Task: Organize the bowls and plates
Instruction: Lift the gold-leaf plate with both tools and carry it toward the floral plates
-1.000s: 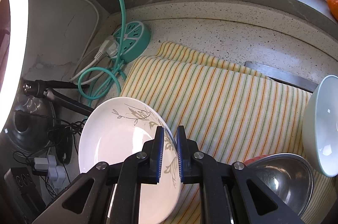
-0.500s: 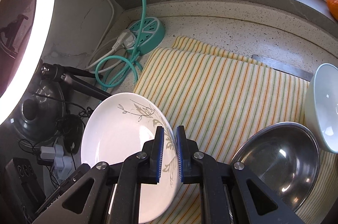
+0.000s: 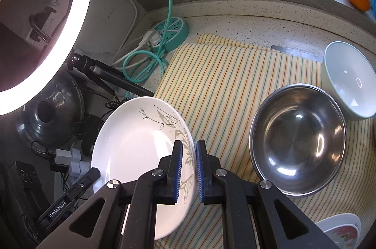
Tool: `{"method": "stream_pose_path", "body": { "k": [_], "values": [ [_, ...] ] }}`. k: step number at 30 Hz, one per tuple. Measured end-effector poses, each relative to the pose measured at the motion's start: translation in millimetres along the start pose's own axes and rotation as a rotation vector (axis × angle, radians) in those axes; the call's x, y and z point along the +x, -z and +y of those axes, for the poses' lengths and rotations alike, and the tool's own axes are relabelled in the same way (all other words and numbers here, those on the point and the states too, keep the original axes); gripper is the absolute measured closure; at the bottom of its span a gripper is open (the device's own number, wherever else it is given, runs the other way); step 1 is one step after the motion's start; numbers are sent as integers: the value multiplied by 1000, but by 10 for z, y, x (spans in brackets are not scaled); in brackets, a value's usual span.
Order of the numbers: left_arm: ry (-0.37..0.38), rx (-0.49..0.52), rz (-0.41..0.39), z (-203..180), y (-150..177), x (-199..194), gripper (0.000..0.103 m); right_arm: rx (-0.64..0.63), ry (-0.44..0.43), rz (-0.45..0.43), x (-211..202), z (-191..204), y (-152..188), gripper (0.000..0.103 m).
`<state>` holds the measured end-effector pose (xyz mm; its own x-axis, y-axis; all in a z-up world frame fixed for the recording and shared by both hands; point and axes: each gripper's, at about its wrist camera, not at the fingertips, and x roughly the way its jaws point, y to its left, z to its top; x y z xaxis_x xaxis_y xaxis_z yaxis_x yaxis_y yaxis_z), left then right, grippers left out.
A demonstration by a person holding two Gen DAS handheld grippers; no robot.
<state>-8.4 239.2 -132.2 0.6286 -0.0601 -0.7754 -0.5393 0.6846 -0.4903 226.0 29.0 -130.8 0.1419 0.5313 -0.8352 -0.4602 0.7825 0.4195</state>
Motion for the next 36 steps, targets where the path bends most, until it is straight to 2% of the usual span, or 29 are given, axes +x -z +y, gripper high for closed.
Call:
{"method": "stream_pose_path", "body": {
  "k": [16, 36],
  "values": [
    [45, 51, 4, -141, 251, -232, 97, 69, -18, -52, -469, -121, 474, 92],
    [161, 234, 113, -965, 682, -98, 97, 236, 48, -168, -1294, -918, 1124, 92]
  ]
}}
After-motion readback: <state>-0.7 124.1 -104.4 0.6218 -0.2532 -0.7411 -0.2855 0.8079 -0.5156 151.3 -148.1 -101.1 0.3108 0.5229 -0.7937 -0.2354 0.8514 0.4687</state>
